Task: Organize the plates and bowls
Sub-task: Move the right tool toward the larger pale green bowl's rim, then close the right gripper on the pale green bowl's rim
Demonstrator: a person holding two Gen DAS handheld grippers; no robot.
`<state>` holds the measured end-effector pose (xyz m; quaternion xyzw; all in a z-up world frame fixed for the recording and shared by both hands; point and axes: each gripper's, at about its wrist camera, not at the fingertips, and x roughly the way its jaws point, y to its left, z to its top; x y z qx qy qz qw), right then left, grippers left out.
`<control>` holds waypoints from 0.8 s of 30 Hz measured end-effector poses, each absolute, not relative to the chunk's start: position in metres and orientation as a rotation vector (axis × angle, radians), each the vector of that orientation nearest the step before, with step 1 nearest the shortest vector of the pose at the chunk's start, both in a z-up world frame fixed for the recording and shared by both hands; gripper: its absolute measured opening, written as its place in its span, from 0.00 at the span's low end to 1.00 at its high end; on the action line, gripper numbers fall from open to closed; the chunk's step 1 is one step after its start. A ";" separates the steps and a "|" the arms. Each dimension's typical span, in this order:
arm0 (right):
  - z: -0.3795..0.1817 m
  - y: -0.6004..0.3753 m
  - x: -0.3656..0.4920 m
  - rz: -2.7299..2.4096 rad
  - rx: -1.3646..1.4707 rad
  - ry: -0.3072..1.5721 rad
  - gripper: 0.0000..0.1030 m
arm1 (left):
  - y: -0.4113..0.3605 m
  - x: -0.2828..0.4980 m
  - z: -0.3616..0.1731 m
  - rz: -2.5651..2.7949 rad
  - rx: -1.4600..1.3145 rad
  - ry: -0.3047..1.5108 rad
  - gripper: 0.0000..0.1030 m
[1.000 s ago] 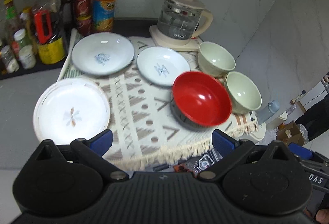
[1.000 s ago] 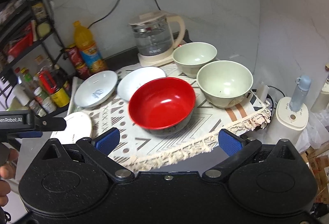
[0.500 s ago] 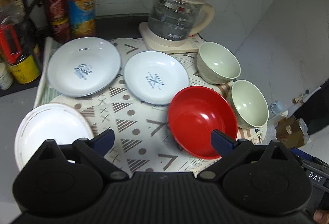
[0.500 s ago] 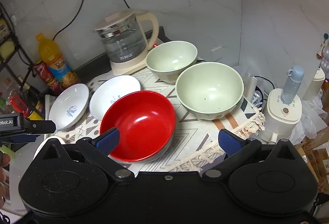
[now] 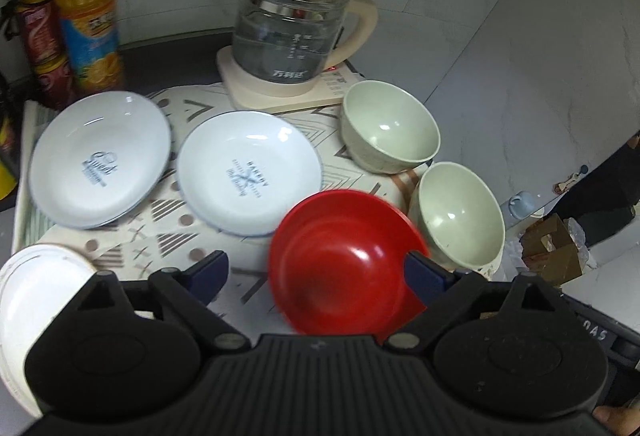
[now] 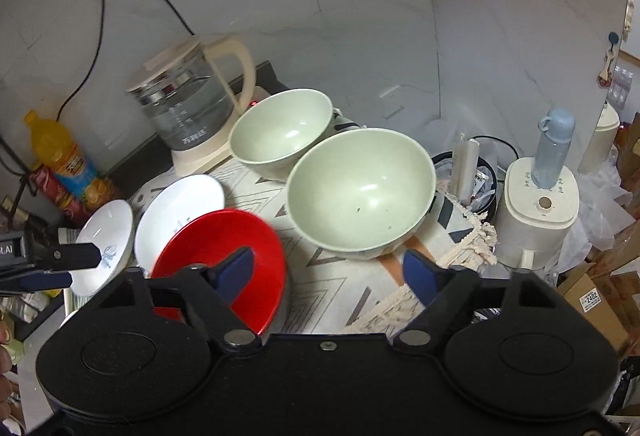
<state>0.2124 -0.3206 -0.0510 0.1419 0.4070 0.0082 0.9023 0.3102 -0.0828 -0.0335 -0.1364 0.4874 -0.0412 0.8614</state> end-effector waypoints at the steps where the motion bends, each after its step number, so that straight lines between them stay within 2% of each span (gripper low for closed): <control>1: -0.054 -0.325 0.216 0.014 0.300 0.844 0.72 | -0.086 0.315 -0.035 -0.090 -0.289 1.021 0.90; 3: -0.060 -0.336 0.224 0.019 0.313 0.850 0.69 | -0.097 0.327 -0.040 -0.098 -0.287 1.017 0.89; 5: -0.064 -0.347 0.231 0.026 0.307 0.856 0.64 | -0.110 0.341 -0.048 -0.100 -0.284 1.030 0.82; 10: -0.072 -0.373 0.248 0.061 0.311 0.875 0.59 | -0.141 0.368 -0.062 -0.103 -0.280 1.069 0.79; 15: -0.080 -0.391 0.272 0.072 0.336 0.903 0.57 | -0.165 0.392 -0.075 -0.088 -0.272 1.095 0.73; 17: -0.084 -0.396 0.281 0.067 0.320 0.920 0.51 | -0.172 0.399 -0.080 -0.084 -0.285 1.104 0.70; 18: -0.085 -0.400 0.285 0.058 0.316 0.929 0.45 | -0.176 0.403 -0.084 -0.079 -0.285 1.112 0.69; 24: -0.101 -0.421 0.309 0.080 0.342 1.000 0.40 | -0.193 0.422 -0.100 -0.059 -0.344 1.165 0.50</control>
